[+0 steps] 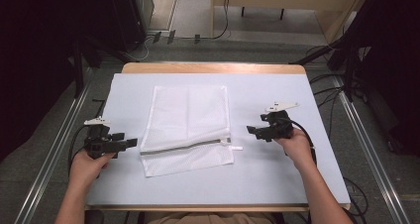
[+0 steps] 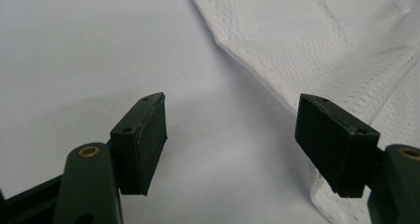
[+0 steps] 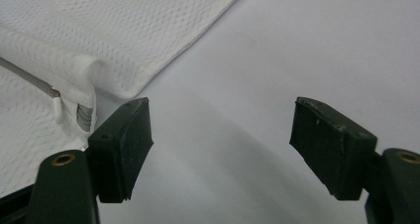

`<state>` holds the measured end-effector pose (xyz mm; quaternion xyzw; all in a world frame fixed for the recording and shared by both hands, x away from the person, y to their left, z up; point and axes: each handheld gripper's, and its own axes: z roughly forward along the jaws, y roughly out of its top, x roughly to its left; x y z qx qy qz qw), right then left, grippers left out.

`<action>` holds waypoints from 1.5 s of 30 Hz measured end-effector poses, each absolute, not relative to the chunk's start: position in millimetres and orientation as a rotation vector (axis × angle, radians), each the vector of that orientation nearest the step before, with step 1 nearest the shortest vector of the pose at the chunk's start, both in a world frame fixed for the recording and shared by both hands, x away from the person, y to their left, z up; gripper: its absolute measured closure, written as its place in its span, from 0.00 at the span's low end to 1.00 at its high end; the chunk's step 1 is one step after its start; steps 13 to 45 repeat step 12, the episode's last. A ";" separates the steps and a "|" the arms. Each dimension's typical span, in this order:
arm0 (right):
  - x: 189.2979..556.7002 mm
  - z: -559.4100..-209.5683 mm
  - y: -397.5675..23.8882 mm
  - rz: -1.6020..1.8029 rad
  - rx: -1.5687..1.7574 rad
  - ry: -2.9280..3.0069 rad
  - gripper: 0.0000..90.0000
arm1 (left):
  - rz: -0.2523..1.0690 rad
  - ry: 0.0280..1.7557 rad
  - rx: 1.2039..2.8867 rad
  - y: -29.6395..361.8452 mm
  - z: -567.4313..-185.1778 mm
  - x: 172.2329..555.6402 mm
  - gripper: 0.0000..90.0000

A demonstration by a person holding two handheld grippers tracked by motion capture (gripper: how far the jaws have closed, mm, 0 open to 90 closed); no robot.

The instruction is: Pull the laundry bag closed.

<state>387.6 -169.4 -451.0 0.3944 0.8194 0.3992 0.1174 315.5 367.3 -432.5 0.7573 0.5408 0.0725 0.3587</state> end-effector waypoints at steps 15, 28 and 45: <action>387.7 -453.8 -167.0 1.146 1.141 2.422 0.28 | 0.206 1.405 1.958 367.1 -433.4 316.0 0.32; 387.7 -453.8 -167.0 1.146 1.141 2.422 0.28 | 0.206 1.405 1.958 367.1 -433.4 316.0 0.32; 387.7 -453.8 -167.0 1.146 1.141 2.422 0.28 | 0.206 1.405 1.958 367.1 -433.4 316.0 0.32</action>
